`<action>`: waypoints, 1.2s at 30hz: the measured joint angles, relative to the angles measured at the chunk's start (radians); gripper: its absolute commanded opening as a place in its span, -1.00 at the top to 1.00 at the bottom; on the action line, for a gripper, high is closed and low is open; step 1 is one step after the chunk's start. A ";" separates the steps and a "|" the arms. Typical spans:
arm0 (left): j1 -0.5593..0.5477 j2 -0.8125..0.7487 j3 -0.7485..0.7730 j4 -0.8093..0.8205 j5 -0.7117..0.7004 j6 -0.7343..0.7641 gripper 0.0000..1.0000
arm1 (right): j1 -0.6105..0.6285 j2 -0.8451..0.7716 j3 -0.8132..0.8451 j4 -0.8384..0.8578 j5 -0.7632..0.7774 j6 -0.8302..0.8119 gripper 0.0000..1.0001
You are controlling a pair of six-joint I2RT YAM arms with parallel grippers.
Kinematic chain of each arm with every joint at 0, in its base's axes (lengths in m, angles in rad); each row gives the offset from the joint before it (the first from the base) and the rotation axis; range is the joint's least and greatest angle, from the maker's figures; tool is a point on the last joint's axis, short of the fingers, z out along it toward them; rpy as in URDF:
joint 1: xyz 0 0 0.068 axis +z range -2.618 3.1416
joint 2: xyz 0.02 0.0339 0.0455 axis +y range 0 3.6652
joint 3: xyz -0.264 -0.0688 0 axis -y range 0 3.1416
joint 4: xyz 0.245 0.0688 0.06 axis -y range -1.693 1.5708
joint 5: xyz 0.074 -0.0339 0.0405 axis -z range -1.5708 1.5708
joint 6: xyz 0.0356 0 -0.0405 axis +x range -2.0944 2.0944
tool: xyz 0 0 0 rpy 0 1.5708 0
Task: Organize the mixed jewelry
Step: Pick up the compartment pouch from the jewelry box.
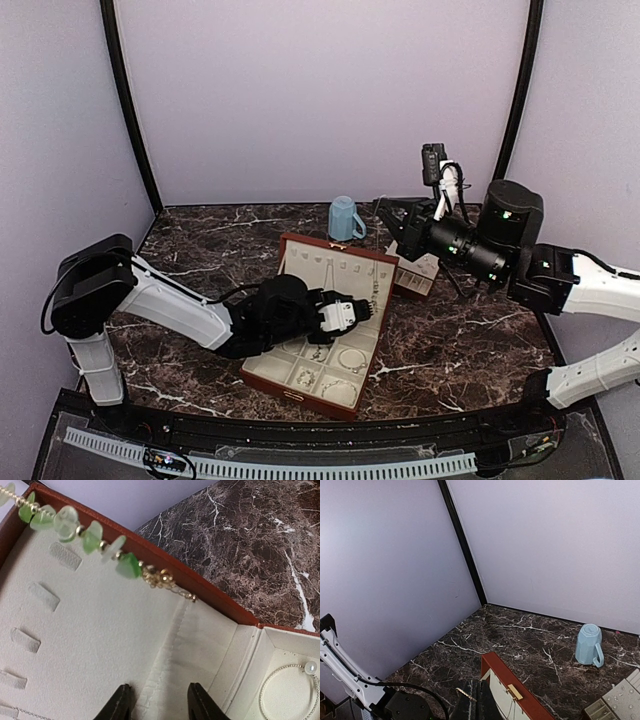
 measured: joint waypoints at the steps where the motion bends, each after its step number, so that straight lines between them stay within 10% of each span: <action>1: 0.000 0.003 -0.001 0.006 -0.003 0.000 0.21 | 0.000 0.000 0.000 0.000 -0.001 0.000 1.00; 36: -0.023 0.036 -0.092 0.156 -0.089 -0.019 1.00 | 0.019 0.101 0.004 0.038 0.035 -0.011 1.00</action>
